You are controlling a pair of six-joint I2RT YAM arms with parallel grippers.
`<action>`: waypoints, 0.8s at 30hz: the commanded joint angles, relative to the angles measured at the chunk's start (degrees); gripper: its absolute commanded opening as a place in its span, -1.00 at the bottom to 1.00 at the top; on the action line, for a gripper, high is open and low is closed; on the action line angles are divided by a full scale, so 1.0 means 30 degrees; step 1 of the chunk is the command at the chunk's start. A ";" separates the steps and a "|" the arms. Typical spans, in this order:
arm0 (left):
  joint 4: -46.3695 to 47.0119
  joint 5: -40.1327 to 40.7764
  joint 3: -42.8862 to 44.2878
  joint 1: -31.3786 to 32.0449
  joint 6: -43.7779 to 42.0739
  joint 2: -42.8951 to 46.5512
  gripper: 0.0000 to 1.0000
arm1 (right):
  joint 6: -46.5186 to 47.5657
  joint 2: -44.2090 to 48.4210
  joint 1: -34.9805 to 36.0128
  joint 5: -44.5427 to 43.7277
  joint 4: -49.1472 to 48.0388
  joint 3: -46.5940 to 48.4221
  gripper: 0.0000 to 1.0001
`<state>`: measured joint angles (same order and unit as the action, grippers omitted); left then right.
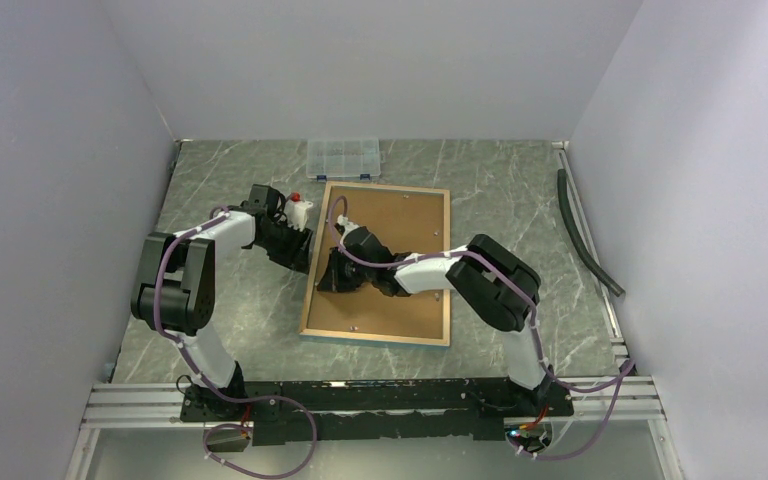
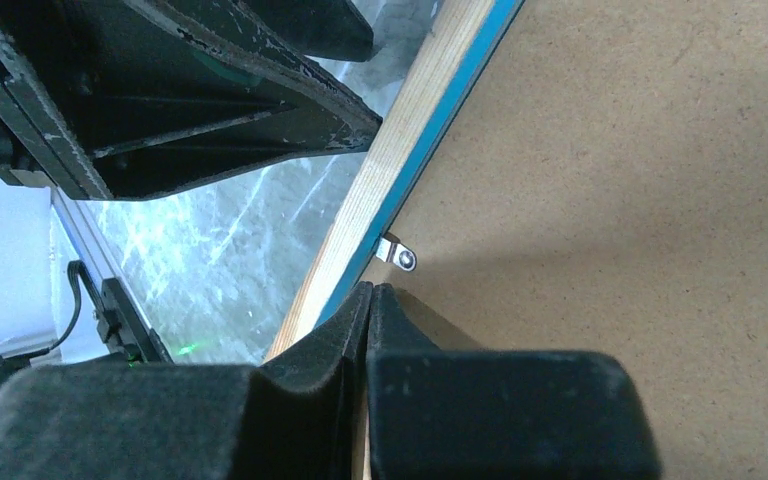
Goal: Put the photo into the frame
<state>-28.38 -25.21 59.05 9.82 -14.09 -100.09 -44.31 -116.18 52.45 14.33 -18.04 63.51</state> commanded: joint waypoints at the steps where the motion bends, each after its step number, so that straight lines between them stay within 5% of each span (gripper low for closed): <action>1: -0.0221 0.0259 -0.0756 0.0066 -0.0284 -0.0633 -0.06 | -0.0100 -0.0199 0.0119 -0.0187 -0.0786 0.0617 -0.94; 15: -0.0575 0.0174 -0.0702 0.0047 -0.0296 -0.0399 -0.08 | 0.0088 0.0313 -0.0062 0.0185 -0.1758 0.0680 -0.93; 17: -0.0671 0.0282 -0.0720 0.0036 -0.0439 -0.0217 -0.08 | 0.0269 0.1608 -0.0395 0.0038 -0.1576 0.0148 -0.77; 20: -0.0853 0.0280 -0.0784 -0.0093 -0.0801 0.0079 -0.07 | 0.0375 0.4138 -0.1456 -0.0616 -0.0786 -0.1344 -0.21; 24: -0.1189 0.0172 -0.0806 -0.0047 -0.1443 0.0457 -0.06 | 0.0694 0.8384 -0.3658 -0.1952 0.1268 -0.3416 0.28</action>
<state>-28.16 -25.28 58.59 9.78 -15.07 -99.57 -43.92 -104.51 47.68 13.47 -17.37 56.82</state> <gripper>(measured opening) 0.465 0.555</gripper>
